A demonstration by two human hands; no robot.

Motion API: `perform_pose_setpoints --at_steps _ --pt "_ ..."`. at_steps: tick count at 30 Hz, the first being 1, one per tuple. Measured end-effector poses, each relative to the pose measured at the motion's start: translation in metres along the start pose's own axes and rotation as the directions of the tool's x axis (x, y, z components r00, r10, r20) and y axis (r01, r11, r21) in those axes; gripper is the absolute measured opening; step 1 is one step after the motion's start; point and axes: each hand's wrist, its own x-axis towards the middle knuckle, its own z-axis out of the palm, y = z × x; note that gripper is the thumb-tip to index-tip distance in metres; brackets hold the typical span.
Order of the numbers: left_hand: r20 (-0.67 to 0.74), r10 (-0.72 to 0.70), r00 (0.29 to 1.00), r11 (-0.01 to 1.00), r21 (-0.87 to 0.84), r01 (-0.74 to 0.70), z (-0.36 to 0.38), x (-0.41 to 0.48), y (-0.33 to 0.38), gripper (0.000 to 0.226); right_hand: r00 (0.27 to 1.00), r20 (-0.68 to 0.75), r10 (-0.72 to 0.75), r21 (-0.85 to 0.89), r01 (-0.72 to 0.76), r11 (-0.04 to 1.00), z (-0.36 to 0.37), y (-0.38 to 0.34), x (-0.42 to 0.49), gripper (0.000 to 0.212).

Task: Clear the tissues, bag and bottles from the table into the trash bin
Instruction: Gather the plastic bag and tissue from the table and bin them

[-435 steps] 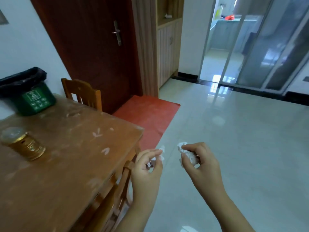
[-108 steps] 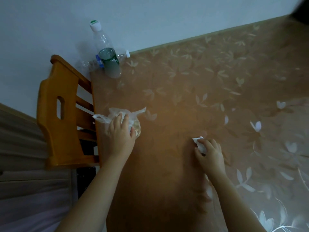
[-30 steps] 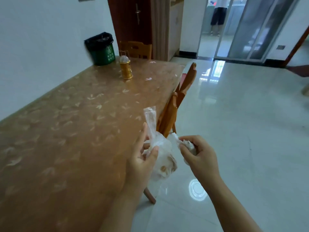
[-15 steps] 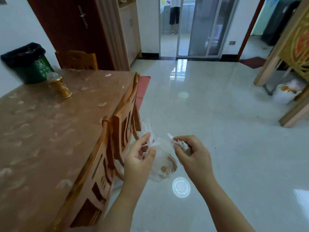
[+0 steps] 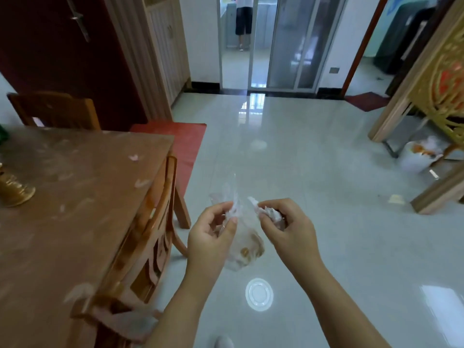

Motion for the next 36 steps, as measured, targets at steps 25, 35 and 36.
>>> perform_pose_setpoints --at_steps 25,35,36 --pt "-0.210 -0.029 0.977 0.995 -0.099 0.009 0.166 0.507 -0.035 0.030 0.998 0.057 0.025 0.137 -0.033 0.990 0.039 0.106 0.540 0.016" --pt "-0.387 -0.090 0.918 0.990 -0.133 0.041 0.117 0.661 -0.067 0.025 0.970 0.239 -0.033 0.120 0.004 0.993 0.154 0.109 0.686 0.026" --pt "-0.404 -0.087 0.910 0.990 -0.137 0.034 0.107 0.681 -0.071 0.025 0.967 0.248 -0.057 0.120 0.028 0.992 0.171 0.104 0.704 0.026"
